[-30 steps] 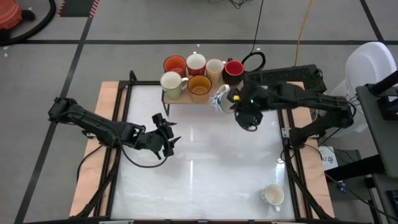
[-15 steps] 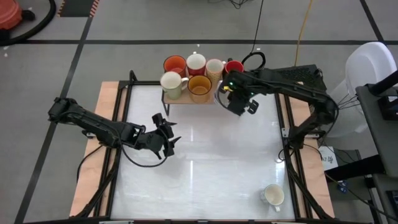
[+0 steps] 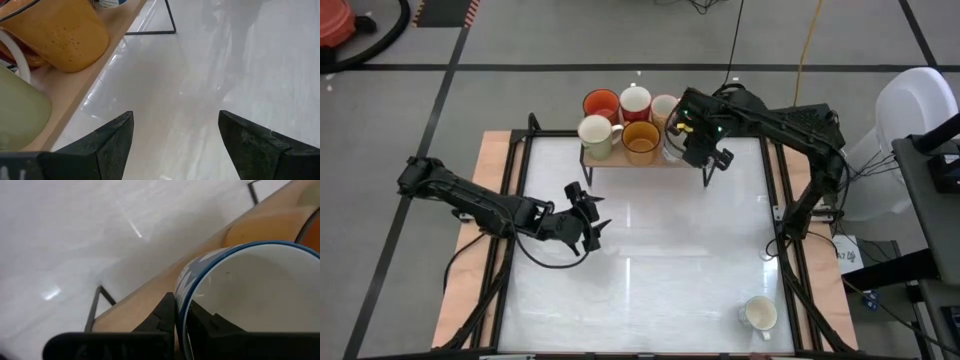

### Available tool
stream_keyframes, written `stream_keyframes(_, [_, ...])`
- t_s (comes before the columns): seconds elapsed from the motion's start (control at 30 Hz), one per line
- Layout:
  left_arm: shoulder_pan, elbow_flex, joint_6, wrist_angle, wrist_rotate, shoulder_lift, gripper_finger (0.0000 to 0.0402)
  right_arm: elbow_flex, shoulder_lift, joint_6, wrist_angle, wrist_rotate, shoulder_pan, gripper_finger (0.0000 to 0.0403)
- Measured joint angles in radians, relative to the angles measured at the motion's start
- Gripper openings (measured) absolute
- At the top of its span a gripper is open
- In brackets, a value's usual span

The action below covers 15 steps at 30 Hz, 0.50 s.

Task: Place coffee mugs
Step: Put the blue patterned mug on the shelf

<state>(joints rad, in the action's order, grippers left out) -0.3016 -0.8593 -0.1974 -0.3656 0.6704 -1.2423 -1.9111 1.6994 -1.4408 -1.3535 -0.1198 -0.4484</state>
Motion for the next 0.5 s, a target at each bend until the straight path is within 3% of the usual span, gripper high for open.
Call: stream_keyframes(0.5, [0.0,0.0,-0.001,-0.002,0.0,0.0,0.0292,-0.035,0.033,-0.019,-0.044,-0.118,-0.055,0.0008])
